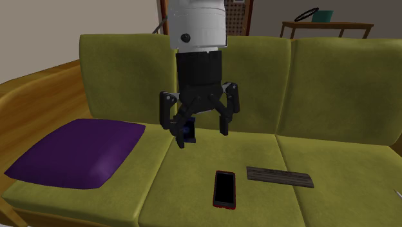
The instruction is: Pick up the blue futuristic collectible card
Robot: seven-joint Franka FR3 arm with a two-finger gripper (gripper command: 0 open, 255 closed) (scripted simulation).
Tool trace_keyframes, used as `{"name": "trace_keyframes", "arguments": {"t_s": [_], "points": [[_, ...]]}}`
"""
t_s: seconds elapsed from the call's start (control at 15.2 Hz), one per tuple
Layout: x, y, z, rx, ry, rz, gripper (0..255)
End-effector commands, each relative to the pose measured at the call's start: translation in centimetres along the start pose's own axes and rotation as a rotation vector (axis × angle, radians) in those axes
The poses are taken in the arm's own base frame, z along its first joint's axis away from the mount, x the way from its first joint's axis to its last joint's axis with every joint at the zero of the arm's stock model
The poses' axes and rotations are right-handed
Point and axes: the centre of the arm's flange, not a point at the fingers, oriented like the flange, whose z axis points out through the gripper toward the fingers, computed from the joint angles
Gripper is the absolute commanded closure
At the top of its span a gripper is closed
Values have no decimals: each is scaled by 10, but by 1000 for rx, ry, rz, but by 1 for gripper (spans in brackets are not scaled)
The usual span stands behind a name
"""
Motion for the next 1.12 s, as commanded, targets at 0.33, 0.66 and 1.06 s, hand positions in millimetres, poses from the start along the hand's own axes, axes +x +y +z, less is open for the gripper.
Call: {"name": "trace_keyframes", "arguments": {"t_s": [0.33,0.66,1.06], "points": [[52,44,13,21,-7,-139,0],[109,79,27,42,-14,-277,0],[183,111,46,67,-22,-443,0]]}}
